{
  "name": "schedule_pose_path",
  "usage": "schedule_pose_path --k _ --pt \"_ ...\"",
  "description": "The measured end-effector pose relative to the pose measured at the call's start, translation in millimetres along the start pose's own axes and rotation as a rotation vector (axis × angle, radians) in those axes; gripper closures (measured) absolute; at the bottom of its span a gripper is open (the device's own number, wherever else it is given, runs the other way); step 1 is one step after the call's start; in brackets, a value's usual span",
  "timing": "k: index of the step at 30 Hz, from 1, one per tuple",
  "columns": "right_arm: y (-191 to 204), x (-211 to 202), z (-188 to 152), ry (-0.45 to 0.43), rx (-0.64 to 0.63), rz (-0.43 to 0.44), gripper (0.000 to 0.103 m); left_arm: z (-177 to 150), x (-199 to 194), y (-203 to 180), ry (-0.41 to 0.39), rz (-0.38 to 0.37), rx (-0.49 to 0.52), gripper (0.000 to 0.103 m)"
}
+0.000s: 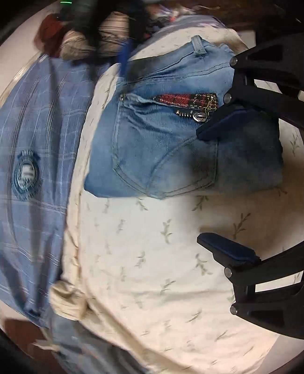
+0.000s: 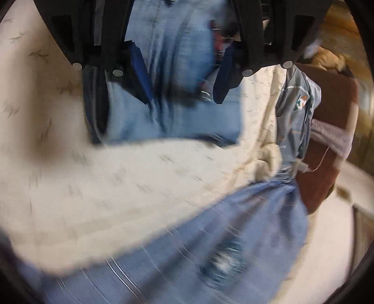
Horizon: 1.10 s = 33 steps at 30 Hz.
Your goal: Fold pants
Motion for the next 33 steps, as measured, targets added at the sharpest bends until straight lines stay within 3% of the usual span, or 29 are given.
schedule_pose_path --k 2,5,6,7,8,10,12,14,16,19,20,21,23,27,30,33 --pt "29 -5 10 -0.028 -0.030 0.074 0.035 0 2 -3 0.000 0.007 -0.001 0.020" --pt "57 22 10 0.042 -0.002 0.211 0.034 -1 3 -1 0.005 0.000 -0.015 0.020" --pt "54 43 6 0.085 0.009 0.213 0.034 -2 3 0 0.005 -0.005 -0.021 0.020" --pt "38 67 -3 0.143 0.017 0.149 0.034 -1 3 0 0.005 -0.020 -0.032 0.020" --pt "19 84 -13 0.185 0.058 0.090 0.040 1 -1 3 -0.001 -0.040 -0.059 0.020" --pt "-9 90 -13 0.147 0.212 0.090 0.064 7 -13 17 -0.032 -0.087 -0.124 0.020" --pt "-3 76 -9 0.133 0.210 0.117 0.062 17 -21 36 -0.076 -0.091 -0.200 0.020" --pt "11 48 -6 0.107 0.142 0.117 0.037 23 -22 61 -0.080 -0.086 -0.311 0.020" --pt "19 24 -9 0.075 0.051 0.084 0.029 25 -14 68 -0.030 -0.133 -0.381 0.020" --pt "9 12 -29 0.071 0.004 0.058 0.029 34 -5 59 0.001 -0.207 -0.392 0.020" --pt "-13 21 -43 0.122 0.003 0.000 0.029 41 0 53 0.004 -0.224 -0.376 0.020" --pt "-27 31 -53 0.158 0.025 0.002 0.029 44 1 46 0.006 -0.237 -0.362 0.020" --pt "-38 21 -50 0.090 0.121 0.089 0.030 52 10 40 0.014 -0.246 -0.339 0.020" --pt "-40 18 -53 0.076 0.085 0.134 0.030 62 41 39 0.060 -0.293 -0.381 0.020" --pt "-48 16 -53 0.056 0.127 0.189 0.030 57 62 32 0.131 -0.348 -0.408 0.021" --pt "-50 16 -53 0.066 0.128 0.223 0.030 54 70 23 0.152 -0.394 -0.421 0.024"
Point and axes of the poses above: each gripper's, at about its wrist camera, not at the fingertips, and x roughly the way its jaws point, y to its left, z to its top, the point moved 6 cm from there along x, roughly the way its jaws point, and after that the axes turned 12 degrees about -y, right-handed, at the moved point
